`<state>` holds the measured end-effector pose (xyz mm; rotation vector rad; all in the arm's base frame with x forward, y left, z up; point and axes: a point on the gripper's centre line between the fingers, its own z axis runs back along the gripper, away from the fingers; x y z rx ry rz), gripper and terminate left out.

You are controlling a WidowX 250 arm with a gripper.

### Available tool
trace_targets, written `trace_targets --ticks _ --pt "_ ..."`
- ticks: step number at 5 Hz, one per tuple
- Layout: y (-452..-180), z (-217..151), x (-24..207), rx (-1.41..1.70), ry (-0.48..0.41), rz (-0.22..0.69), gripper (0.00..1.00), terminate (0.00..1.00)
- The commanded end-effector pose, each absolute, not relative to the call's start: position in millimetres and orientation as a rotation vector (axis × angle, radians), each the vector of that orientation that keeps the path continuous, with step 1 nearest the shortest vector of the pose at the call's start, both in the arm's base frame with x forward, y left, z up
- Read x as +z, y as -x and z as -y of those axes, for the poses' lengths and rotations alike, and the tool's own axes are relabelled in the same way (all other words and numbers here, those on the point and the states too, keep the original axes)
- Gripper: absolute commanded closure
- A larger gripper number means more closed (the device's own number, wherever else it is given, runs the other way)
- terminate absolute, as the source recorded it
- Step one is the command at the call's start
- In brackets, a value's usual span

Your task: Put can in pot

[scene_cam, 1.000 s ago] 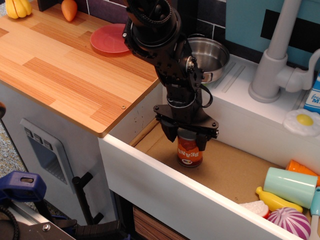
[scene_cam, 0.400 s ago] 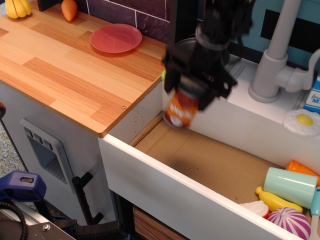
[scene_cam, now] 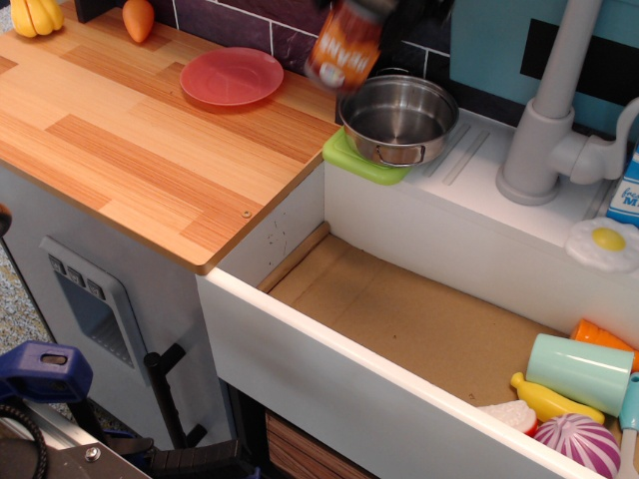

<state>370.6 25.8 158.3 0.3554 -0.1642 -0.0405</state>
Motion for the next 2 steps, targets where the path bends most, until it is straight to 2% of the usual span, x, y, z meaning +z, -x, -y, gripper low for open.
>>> trace_targets --ticks 1,2 --pt "-401.9 -33.5 182.9 -0.093 -0.334 0.305 1.0 0.0" --pt "-406.3 -32.8 157.3 -0.085 -0.269 0.358 1.0 0.0"
